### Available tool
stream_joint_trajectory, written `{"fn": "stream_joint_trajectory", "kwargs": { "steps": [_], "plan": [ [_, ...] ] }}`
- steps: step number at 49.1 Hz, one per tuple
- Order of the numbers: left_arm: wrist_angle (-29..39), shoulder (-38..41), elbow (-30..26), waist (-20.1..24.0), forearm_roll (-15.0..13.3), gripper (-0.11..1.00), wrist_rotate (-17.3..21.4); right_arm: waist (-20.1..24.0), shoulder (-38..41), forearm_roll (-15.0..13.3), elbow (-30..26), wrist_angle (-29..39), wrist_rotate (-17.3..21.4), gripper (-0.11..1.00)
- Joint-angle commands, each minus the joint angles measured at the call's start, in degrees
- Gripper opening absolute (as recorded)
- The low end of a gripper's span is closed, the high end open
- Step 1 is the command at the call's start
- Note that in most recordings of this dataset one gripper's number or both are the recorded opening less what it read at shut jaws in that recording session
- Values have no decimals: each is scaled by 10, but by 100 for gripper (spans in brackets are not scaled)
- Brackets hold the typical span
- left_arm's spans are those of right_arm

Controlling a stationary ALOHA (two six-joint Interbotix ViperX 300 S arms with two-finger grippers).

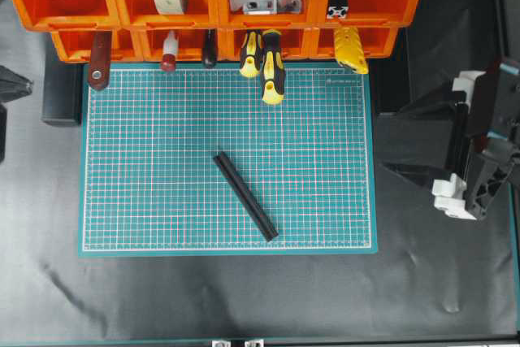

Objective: Pick frame from container rack with right arm.

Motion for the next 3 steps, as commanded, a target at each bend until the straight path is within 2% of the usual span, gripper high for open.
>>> {"fn": "stream_joint_trajectory", "kwargs": {
  "steps": [1,3],
  "plan": [
    [-14,-4,-6,0,2,1,0,-9,-8,-3,-3,-17,0,81],
    [-18,-7,-5,0,2,1,0,-14,-10,-4,0,-22,-1,81]
  ]
}}
